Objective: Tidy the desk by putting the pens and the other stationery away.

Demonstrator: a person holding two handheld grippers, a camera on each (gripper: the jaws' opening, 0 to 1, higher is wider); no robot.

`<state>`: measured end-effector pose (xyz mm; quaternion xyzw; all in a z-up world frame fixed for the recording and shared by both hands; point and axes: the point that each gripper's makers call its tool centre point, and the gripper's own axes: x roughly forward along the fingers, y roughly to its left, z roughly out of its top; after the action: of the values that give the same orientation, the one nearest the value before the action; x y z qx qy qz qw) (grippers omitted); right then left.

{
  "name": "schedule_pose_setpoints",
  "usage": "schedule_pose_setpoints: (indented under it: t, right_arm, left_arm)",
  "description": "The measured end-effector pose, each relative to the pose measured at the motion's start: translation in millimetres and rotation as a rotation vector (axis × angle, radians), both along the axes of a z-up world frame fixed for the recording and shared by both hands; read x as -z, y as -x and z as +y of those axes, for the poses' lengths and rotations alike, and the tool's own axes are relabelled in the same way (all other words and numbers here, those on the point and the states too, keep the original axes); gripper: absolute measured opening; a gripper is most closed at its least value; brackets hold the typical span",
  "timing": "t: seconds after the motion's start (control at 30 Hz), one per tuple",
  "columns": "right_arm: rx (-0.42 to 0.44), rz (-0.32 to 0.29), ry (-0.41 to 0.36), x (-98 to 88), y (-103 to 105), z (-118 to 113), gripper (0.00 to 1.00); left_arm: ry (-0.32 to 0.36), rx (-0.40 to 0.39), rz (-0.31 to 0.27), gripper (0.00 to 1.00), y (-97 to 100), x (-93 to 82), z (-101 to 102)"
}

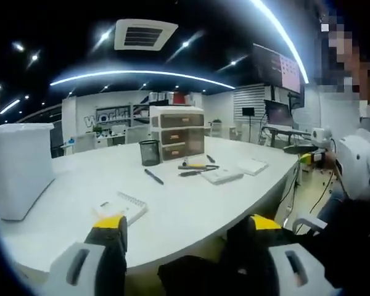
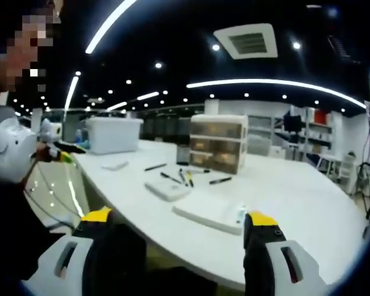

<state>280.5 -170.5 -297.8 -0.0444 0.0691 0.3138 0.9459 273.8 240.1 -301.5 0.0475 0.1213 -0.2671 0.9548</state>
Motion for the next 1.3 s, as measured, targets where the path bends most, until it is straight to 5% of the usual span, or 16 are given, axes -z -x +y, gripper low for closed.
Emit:
schedule_pose_setpoints:
  t: [0.4, 0.8, 1.03, 1.3]
  right_arm:
    - [-0.017, 0.101, 0.069, 6.4, -6.4, 0.2, 0.8]
    - [-0.045, 0.123, 0.109, -1.0, -6.4, 2.4, 0.8]
    - [-0.051, 0.138, 0.133, -8.0, -8.0, 2.6, 0.79]
    - [-0.059, 0.15, 0.144, -11.7, -7.5, 3.1, 0.79]
  left_arm:
    - [-0.039, 0.022, 0.018, 0.79, -6.1, -5.5, -2.2]
    - [-0.074, 0.037, 0.029, 0.8, -6.5, -14.7, -6.8]
    - [-0.159, 0.048, 0.045, 0.81, -7.7, -18.7, -9.8]
    - [-0.128, 0.064, 0.047, 0.83, -9.2, -23.3, -14.2]
